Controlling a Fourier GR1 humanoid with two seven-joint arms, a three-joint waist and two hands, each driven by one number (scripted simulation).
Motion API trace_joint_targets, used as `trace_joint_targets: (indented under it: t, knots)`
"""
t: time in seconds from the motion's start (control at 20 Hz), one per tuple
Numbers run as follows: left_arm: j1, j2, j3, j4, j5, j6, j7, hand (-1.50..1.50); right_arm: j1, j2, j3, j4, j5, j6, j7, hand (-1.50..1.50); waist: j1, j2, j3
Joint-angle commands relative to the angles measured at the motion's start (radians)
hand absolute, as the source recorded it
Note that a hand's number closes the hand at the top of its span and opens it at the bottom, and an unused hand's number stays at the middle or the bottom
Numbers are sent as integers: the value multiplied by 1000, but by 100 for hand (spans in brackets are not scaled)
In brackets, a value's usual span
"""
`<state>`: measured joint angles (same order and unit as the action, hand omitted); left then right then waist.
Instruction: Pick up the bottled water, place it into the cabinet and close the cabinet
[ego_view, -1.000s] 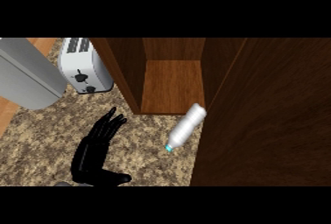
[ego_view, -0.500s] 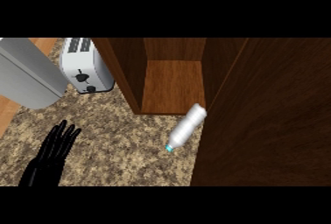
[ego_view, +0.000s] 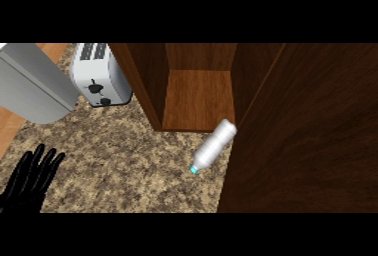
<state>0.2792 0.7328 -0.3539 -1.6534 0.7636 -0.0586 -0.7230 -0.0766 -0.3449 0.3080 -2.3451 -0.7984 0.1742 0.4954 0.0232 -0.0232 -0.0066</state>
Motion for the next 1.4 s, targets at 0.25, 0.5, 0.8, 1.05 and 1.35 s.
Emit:
trace_joint_targets:
  t: [0.25,0.5,0.8,1.05,1.35]
  knots:
    - [44,92,70,-84,56,-33,45,-150,-311,124,273,10,353,-274,73,150,0,-3,-3]
    - [110,116,94,-178,78,-25,55,-150,-486,337,439,192,570,-473,118,150,18,1,1]
    - [146,173,173,-209,137,-82,84,-150,-726,343,482,427,452,-786,21,150,37,16,4]
    - [179,158,193,-284,128,-60,100,-150,-930,344,394,620,253,-828,-82,150,39,23,6]
    - [228,189,262,-280,141,-100,111,-150,-936,345,354,758,58,-430,-74,150,37,29,6]
